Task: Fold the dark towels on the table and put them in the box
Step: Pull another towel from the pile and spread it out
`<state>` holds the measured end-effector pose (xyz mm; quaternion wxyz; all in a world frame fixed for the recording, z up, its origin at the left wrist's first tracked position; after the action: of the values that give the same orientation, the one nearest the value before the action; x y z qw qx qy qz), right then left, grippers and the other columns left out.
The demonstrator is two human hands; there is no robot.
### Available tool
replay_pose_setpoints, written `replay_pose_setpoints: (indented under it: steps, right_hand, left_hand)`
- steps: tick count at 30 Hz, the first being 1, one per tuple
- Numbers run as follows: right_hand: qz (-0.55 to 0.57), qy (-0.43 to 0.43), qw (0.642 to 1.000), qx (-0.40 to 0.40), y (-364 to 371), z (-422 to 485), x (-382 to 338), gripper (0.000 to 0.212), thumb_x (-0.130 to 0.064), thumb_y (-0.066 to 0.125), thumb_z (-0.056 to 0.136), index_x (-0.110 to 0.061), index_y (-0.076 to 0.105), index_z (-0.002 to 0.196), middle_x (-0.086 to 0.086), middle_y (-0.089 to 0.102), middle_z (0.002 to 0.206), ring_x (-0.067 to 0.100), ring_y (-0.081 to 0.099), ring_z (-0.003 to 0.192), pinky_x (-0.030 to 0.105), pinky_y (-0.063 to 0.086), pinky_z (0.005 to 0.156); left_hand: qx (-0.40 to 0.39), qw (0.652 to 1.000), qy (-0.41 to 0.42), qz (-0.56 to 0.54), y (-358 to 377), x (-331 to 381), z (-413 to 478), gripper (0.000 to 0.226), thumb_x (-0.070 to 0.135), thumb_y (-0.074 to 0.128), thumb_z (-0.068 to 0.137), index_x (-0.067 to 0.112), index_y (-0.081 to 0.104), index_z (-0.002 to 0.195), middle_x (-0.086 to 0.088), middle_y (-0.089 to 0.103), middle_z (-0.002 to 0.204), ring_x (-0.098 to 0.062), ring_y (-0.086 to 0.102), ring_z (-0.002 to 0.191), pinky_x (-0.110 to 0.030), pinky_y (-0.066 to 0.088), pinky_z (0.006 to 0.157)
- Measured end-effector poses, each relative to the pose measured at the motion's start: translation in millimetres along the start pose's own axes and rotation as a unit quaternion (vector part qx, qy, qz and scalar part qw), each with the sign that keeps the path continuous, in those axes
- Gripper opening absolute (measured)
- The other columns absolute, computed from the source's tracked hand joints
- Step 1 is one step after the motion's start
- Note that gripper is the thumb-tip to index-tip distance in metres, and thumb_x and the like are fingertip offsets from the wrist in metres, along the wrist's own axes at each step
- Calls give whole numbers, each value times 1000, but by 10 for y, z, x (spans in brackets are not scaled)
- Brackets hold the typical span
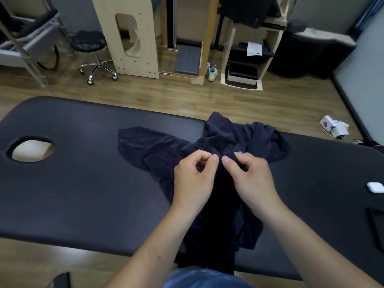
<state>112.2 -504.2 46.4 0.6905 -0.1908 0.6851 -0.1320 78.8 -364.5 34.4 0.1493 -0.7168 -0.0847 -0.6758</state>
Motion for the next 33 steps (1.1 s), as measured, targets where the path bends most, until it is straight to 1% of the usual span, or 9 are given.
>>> replay_pose_setpoints:
  steps: [2,4,9,13,16,20,23,27,33]
  right_hand:
    - [5,-7,1000,3,-19,-3,-31,29,-20,65,92,-16,62,64,-11,57,58,7,52,60,31,42,61]
    - [29,-1,999,37,-78,-15,-72,9,-19,69,90,-24,76,87,-14,72,76,2,67,74,23,51,71]
    - [59,-8,996,67,-177,-44,-188,15,-15,70,89,-28,76,93,-15,75,84,2,70,83,19,53,77]
    - [86,-16,995,43,-264,-95,-258,21,-9,66,91,-26,77,96,-15,76,92,2,70,90,24,55,84]
    - [99,-20,994,50,-346,-134,-281,21,-6,65,91,-19,77,102,-7,77,94,7,71,92,33,56,87]
    - [110,-21,988,107,-543,-134,-247,20,-9,68,90,-20,77,103,-5,76,94,13,71,89,40,56,86]
    - [121,-29,982,145,-674,-150,-233,17,-10,69,90,-21,77,99,-5,75,89,10,70,84,30,56,79]
    - [176,-4,969,171,-761,-129,-223,12,-11,70,90,-21,73,93,-5,75,86,4,70,81,17,53,74]
    - [216,-45,953,206,-1019,-114,-401,11,-7,67,91,-15,74,95,-2,76,90,8,71,85,19,54,77]
  left_hand:
    - [-19,1000,-3,-21,30,36,-17,23,19,66,90,19,65,67,8,56,59,-3,47,58,-25,41,60]
    - [-33,999,2,-34,58,65,-23,24,20,65,85,23,60,62,11,53,61,-3,45,59,-23,38,61]
    - [-65,995,17,-75,153,151,-48,29,20,56,84,32,59,58,16,61,82,1,54,73,-16,41,70]
    - [-83,990,17,-115,199,184,-8,7,20,61,88,23,67,87,7,70,95,-7,60,80,-24,51,77]
    - [-133,978,35,-155,251,277,43,32,-5,59,92,20,65,111,0,70,116,-11,64,88,-22,52,83]
    - [-228,954,43,-189,441,422,24,48,-20,54,89,12,62,125,-2,71,119,-15,67,106,-23,52,89]
    - [-219,948,46,-227,559,506,0,49,-17,65,83,15,64,121,-3,67,123,-17,67,106,-26,52,91]
    - [-119,970,60,-201,632,612,4,31,-13,72,79,11,73,99,-4,63,121,-11,69,99,-21,54,85]
    - [-197,955,172,-140,734,975,112,32,-14,66,83,15,75,92,-7,66,112,-10,65,107,-20,50,89]
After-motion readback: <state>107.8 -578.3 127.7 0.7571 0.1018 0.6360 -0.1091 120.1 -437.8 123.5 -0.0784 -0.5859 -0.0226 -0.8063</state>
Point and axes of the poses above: each hand's wrist, its own z-axis towards the middle knuckle, its own y-axis out of the palm, x = y × z, the point moved 6 cm from there along z, towards the middle knuckle
